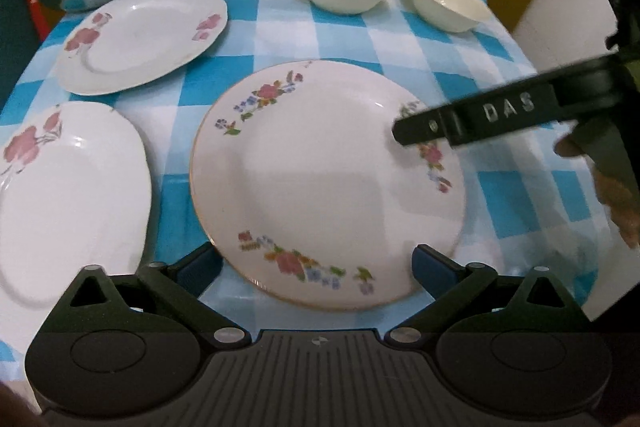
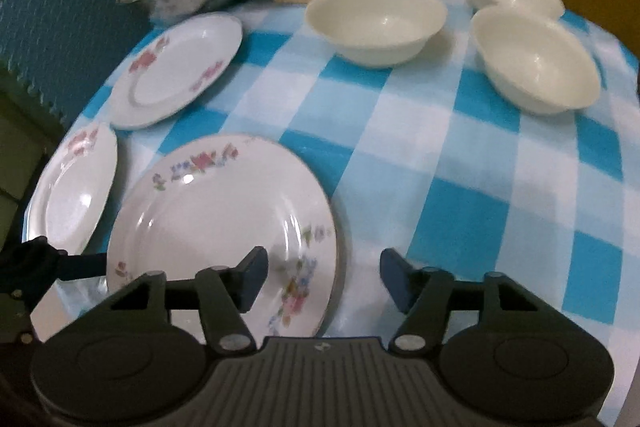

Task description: Organize plates and bowls

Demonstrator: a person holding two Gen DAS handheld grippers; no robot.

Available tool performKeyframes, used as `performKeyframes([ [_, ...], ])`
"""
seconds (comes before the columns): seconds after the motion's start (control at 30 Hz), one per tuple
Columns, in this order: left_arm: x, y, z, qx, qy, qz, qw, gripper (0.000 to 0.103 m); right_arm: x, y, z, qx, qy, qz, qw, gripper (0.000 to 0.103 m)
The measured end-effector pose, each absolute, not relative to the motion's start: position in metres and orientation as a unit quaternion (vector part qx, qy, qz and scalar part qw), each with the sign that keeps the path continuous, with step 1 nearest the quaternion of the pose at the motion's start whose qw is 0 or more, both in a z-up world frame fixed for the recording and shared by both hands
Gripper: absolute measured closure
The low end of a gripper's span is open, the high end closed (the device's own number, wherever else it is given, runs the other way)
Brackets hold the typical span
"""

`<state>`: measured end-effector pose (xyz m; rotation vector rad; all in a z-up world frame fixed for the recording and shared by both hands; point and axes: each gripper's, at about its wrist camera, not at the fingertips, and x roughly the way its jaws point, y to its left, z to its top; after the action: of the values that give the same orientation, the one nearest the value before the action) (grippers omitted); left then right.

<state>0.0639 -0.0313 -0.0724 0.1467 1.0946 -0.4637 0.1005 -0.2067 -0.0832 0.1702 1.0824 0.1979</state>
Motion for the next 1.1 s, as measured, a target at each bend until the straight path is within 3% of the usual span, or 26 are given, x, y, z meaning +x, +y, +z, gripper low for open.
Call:
performKeyframes([
  [0.1, 0.074, -0.037, -0.075, 0.090, 0.507, -0.217, 0.829, 0.001, 0.102, -0.204, -0.083, 0.075, 0.518, 0.100, 0.846, 0.064],
  [0.27, 0.087, -0.051, -0.077, 0.112, 0.496, -0.217, 0.833, 0.001, 0.102, -0.216, -0.083, 0.089, 0.528, 0.081, 0.840, 0.076],
  [0.6, 0.096, -0.079, -0.077, 0.130, 0.480, -0.259, 0.828, 0.006, 0.102, -0.254, -0.073, 0.114, 0.515, 0.014, 0.849, 0.086],
  [0.77, 0.100, -0.086, -0.075, 0.134, 0.472, -0.259, 0.832, 0.010, 0.102, -0.252, -0.062, 0.078, 0.478, -0.026, 0.874, 0.086],
  [1.1, 0.096, -0.075, -0.060, 0.166, 0.436, -0.202, 0.861, 0.003, 0.101, -0.219, -0.049, 0.061, 0.467, 0.000, 0.882, 0.077],
])
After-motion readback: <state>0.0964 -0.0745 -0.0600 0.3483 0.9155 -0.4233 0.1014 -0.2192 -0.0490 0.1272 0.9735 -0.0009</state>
